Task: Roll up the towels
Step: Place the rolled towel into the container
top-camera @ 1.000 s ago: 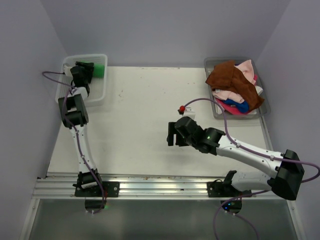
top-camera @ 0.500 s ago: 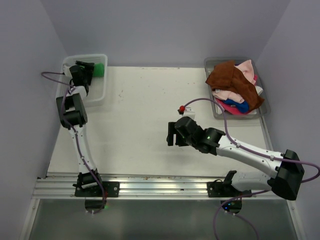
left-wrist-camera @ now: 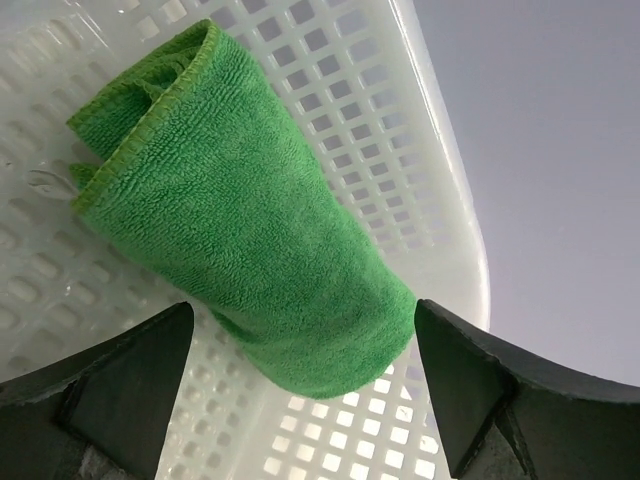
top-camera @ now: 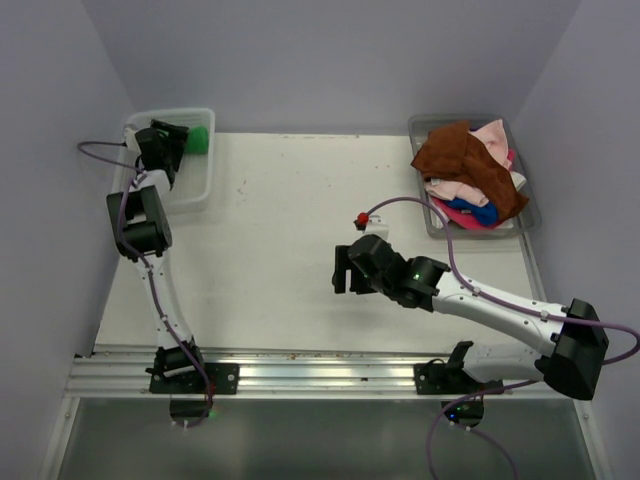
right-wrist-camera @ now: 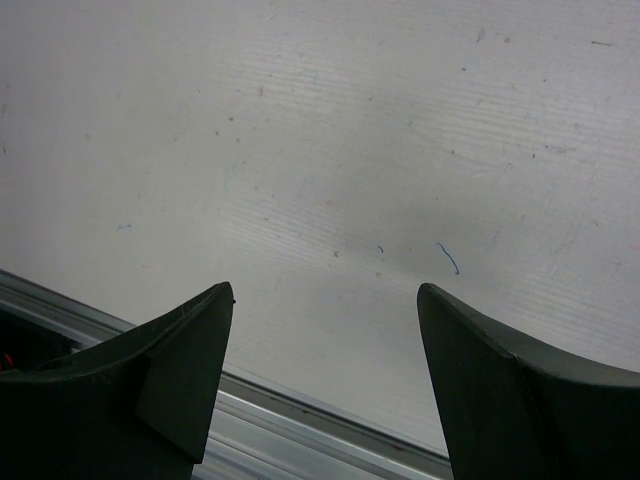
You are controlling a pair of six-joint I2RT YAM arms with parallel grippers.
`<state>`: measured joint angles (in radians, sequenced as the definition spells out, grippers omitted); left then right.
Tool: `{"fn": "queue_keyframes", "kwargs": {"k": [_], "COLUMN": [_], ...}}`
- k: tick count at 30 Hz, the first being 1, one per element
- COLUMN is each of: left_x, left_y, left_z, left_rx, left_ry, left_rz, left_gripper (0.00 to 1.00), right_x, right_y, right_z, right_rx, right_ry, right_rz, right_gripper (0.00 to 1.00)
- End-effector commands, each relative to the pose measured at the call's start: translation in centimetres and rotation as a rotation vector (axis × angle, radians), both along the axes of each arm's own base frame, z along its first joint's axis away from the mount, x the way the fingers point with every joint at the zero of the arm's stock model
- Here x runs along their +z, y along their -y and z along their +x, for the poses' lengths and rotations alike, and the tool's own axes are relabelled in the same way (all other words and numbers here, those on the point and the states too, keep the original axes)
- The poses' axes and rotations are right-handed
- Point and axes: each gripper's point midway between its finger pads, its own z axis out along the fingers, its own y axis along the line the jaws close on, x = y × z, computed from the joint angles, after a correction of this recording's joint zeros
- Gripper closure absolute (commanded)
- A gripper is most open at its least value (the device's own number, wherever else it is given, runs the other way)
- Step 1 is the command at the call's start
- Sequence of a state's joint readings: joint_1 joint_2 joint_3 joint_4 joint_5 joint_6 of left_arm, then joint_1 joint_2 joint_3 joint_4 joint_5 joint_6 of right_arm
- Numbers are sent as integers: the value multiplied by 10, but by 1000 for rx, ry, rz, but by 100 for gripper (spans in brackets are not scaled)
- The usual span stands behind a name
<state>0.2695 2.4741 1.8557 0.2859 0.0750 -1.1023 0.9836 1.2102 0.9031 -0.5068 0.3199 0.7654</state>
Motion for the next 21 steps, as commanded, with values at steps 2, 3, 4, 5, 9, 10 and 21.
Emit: {"fn": "queue_keyframes", "kwargs": {"k": [2, 3, 4, 5, 9, 10, 21], "left_x": [73, 75, 85, 88, 99, 110, 173], "left_y": [-20, -21, -24, -23, -23, -22, 23], "left_z": [-9, -11, -13, -14, -23, -25, -69], "left_rx": [19, 15, 22, 19, 7, 7, -91], "left_ry": [76, 70, 77, 74, 58, 70, 4], "left_rz": [130, 160, 179, 189, 247, 257, 424], "left_gripper": [4, 3, 2, 2, 1, 1, 1], "right_x": [14, 15, 15, 16, 16, 17, 27], "right_y": [-8, -9, -8, -8, -9, -10, 16], "right_z": [0, -1, -1, -1, -4, -5, 1], "right_rx": [13, 20, 16, 20, 24, 25, -21], "right_ry": [33, 34, 37, 40, 47, 50, 120], "right_rz": [49, 51, 52, 50, 58, 63, -30], "right_gripper": [22, 22, 22, 22, 22, 22, 21]}}
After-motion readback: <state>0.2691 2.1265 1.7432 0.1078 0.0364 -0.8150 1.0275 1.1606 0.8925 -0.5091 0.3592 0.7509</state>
